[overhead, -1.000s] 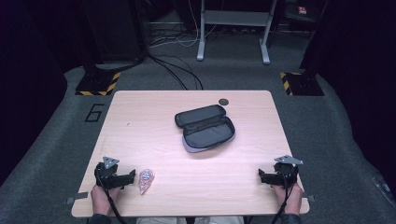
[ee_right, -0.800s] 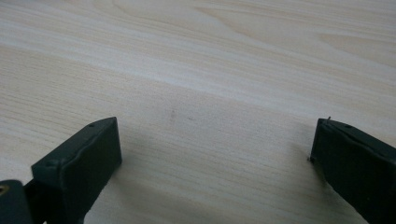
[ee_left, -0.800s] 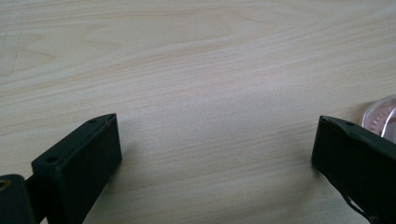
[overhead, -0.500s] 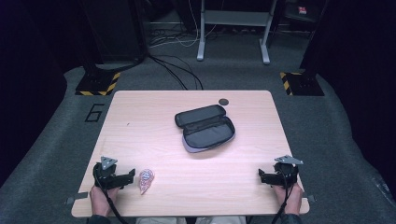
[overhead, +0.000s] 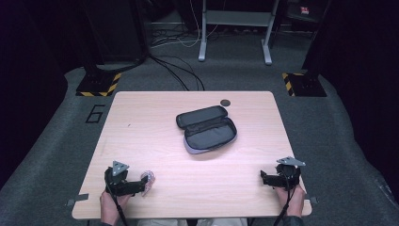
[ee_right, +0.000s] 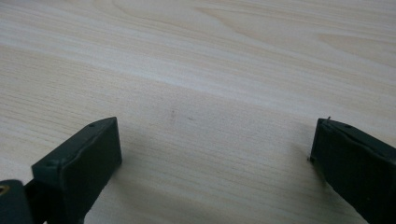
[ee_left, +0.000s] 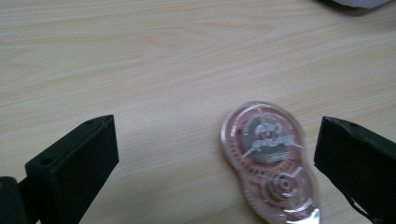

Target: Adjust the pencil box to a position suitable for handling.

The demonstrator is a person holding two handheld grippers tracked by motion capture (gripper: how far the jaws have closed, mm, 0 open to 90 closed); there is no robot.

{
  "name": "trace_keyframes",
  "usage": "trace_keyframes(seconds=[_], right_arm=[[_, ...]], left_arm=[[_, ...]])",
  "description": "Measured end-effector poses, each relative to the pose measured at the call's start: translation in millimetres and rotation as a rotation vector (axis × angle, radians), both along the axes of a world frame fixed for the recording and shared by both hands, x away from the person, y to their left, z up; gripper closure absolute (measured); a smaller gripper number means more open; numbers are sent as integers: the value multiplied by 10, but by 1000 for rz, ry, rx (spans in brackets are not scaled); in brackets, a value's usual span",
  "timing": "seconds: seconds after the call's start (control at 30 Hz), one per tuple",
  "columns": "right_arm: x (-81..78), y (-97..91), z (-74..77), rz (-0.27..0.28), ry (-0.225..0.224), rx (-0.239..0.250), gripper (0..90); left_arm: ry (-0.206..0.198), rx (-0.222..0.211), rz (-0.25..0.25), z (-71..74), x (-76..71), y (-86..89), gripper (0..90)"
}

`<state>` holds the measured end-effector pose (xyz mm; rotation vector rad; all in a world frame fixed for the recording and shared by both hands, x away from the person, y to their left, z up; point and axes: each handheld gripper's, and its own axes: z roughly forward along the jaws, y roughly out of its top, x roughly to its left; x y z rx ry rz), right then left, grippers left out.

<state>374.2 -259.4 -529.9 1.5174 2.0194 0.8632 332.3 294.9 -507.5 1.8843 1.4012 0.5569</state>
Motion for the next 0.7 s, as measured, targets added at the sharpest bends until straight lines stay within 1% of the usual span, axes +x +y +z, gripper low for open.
trace_keyframes(seconds=[0.07,0.1,0.17,0.23,0.27,0.33,0.43,0.47,0.5,0.53,0.57,0.6,0.63,0.67,0.7], right_arm=[[0,0,0,0,0,0,14],[0,0,0,0,0,0,14],[0,0,0,0,0,0,14],[0,0,0,0,0,0,14],[0,0,0,0,0,0,14],[0,0,0,0,0,-1,14],[-1,0,0,-1,0,0,14],[-1,0,0,-1,0,0,14],[-1,1,0,-1,0,0,15],[-1,1,0,-1,0,0,15],[-1,1,1,-1,0,-1,15],[-1,0,0,0,0,-1,15],[-1,0,0,0,0,0,16],[0,5,1,-5,-1,6,16],[-1,1,0,0,-1,0,17]], left_arm=[[-2,-8,3,-19,-2,-73,0],[10,-8,-9,-19,-1,-85,3],[3,-3,-5,-42,8,-129,5],[9,-2,-12,-62,21,-146,11],[21,3,-14,-87,34,-154,17],[24,-4,-12,-105,40,-162,23],[41,6,-22,-155,63,-215,38],[41,6,-22,-155,63,-215,53],[44,16,-29,-163,69,-228,68],[37,11,-23,-175,73,-250,82],[42,22,-32,-173,77,-262,103],[35,21,-27,-182,80,-282,146],[32,32,-24,-181,82,-298,159],[32,32,-24,-181,82,-298,183],[27,34,-21,-179,78,-311,206]])
